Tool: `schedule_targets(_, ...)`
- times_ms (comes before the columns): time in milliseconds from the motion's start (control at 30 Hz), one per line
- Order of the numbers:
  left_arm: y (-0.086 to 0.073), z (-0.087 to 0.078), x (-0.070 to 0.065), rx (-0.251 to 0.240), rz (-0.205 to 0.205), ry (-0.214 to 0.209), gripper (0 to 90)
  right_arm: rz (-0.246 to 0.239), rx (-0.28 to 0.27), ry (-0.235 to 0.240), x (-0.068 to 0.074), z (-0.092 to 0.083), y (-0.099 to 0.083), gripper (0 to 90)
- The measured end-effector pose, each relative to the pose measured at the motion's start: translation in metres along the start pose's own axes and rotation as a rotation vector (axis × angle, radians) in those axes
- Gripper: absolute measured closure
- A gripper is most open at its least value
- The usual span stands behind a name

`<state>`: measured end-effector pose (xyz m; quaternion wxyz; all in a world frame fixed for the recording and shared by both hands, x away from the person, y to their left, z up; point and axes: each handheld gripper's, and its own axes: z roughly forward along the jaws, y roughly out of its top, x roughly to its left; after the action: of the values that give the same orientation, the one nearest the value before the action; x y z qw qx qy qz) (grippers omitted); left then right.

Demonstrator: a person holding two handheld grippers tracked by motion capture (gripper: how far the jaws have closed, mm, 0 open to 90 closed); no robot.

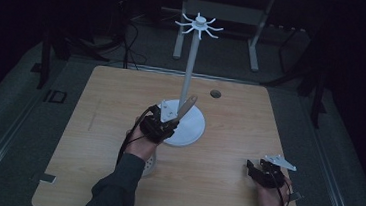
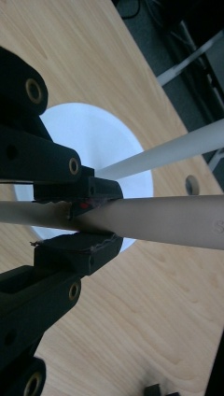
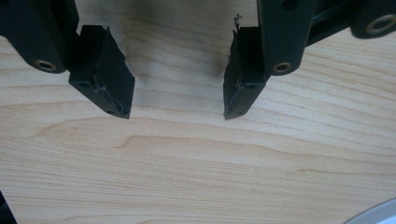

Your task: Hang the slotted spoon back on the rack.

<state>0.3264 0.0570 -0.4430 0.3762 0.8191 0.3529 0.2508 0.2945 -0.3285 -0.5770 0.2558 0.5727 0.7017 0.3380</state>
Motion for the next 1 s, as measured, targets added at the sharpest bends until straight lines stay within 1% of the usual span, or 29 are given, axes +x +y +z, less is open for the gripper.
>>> schedule_targets(200, 0.002, -0.005, 0.000, -0.030, -0.012, 0.029, 74.0, 0.000, 0.004, -0.003, 0.000, 0.000, 0.000, 43.0)
schedule_targets(333, 0.004, -0.008, 0.000, -0.062, -0.031, 0.053, 74.0, -0.001, 0.005, -0.005, 0.000, 0.001, 0.000, 43.0)
schedule_targets(533, 0.007, -0.015, -0.001, -0.111, -0.040, 0.088, 74.1, 0.000, 0.004, -0.004, 0.000, 0.001, 0.000, 42.9)
schedule_targets(633, 0.009, -0.017, -0.002, -0.125, -0.044, 0.105, 74.0, 0.001, 0.004, -0.004, 0.000, 0.001, 0.000, 42.9)
schedule_targets(733, 0.010, -0.018, -0.002, -0.147, -0.057, 0.122, 74.0, 0.001, 0.004, -0.004, 0.000, 0.001, 0.000, 42.9)
schedule_targets(800, 0.011, -0.017, -0.002, -0.158, -0.074, 0.126, 74.0, 0.001, 0.004, -0.005, 0.000, 0.001, 0.000, 43.0)
schedule_targets(867, 0.012, -0.018, -0.001, -0.164, -0.083, 0.127, 74.0, 0.003, 0.006, -0.005, 0.000, 0.001, 0.000, 42.9)
schedule_targets(1000, 0.014, -0.021, 0.000, -0.177, -0.089, 0.131, 74.0, 0.002, 0.007, -0.007, 0.000, 0.001, 0.000, 42.9)
